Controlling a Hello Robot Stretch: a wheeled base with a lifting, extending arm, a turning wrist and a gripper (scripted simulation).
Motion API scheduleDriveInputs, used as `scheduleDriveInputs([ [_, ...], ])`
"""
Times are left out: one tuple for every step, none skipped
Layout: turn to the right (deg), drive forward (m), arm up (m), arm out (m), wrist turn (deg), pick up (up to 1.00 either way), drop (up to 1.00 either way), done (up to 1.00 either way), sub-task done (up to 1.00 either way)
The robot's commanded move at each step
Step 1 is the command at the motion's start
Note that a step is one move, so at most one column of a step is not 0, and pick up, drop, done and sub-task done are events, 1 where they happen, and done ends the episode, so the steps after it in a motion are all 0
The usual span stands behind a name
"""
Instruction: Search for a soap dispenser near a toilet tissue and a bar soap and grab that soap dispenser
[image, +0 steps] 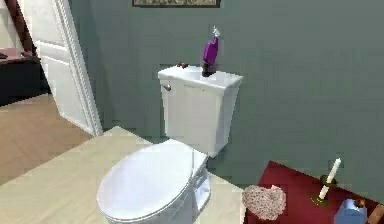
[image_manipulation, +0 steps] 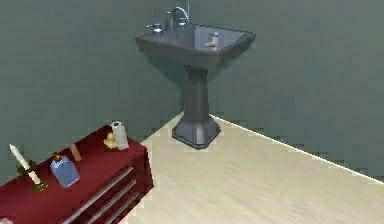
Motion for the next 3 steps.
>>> scheduleDriveInputs([
  [45.0, 0.00, 0.00, 0.00, 0.0, 0.00, 0.00, 0.00, 0.00],
  [24.0, 0.00, 0.00, 0.00, 0.0, 0.00, 0.00, 0.00, 0.00],
  [3.0, 0.00, 0.00, 0.00, 0.0, 0.00, 0.00, 0.00, 0.00],
])
